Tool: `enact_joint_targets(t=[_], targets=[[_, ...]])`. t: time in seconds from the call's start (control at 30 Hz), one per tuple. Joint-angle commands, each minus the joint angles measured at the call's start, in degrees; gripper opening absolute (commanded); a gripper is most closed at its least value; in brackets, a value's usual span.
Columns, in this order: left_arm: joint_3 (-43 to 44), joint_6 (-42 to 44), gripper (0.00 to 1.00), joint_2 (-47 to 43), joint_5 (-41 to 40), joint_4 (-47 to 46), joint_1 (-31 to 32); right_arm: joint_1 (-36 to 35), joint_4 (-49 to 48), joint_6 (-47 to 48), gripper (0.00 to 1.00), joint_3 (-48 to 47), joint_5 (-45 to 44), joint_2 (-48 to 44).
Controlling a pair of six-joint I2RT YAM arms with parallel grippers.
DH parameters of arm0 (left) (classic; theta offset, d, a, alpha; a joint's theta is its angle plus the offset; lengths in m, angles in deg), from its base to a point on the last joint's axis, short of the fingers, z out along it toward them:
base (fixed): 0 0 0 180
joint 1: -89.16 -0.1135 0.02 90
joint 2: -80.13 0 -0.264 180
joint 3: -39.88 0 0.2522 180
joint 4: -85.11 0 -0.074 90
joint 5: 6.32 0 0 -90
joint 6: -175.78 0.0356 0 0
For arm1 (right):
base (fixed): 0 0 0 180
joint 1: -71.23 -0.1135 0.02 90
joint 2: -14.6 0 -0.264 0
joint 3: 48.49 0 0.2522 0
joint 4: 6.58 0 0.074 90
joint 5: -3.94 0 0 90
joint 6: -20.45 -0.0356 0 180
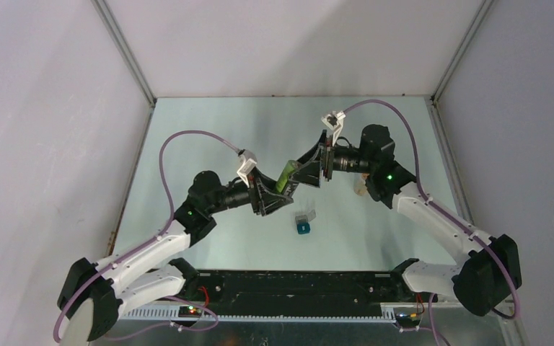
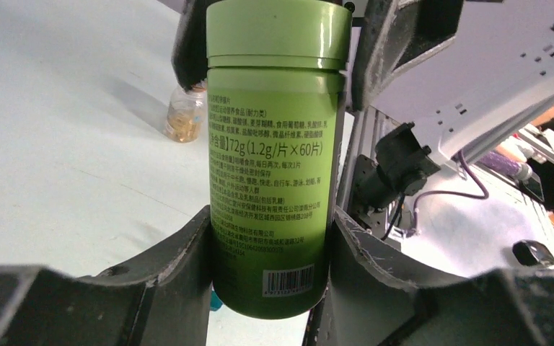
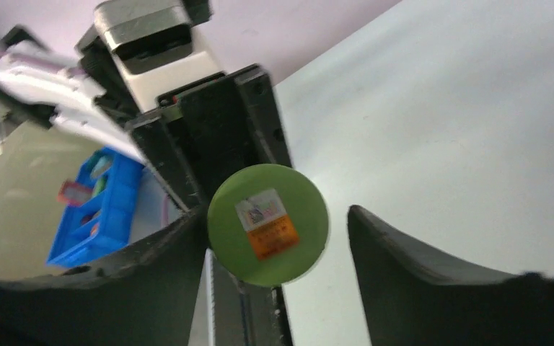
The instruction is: Sort the pills into containers
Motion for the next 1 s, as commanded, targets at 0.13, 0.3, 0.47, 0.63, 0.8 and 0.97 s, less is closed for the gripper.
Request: enact_joint_targets(t=[0.13,0.3,0.47,0.63,0.8,0.97], targets=[[0.9,0.3,0.00,-1.3,-8.1,-1.3,-0.8,-4.4,6.7,-5.2,0.90,-2.6,-37.9,-5.6],[1.0,0.1,0.00,-0.6,-12.8,-1.6,-0.6,-15.5,16.2,-8.3,0.88,-6.3,-56.5,-4.1],[0.7,-0.8,0.00,0.2,-15.3,-2.0,-0.5,-18.5,15.9,-11.1,0.84,-7.3,-62.2,-2.0],[0.1,-1.9,0.00,0.4,-16.1,-3.1,-0.1,-18.4,14.5,-10.8,0.75,-7.4,-60.3,-2.2],[-0.4,-2.4,0.00,1.4,-16.5,-4.3,0.5,-16.6,12.9,-12.6,0.79,-7.4,-57.5,-1.6],[-0.2,-2.3,0.00,2.6,-16.5,-4.8,1.0,-15.1,11.0,-15.2,0.78,-8.3,-55.6,0.5]])
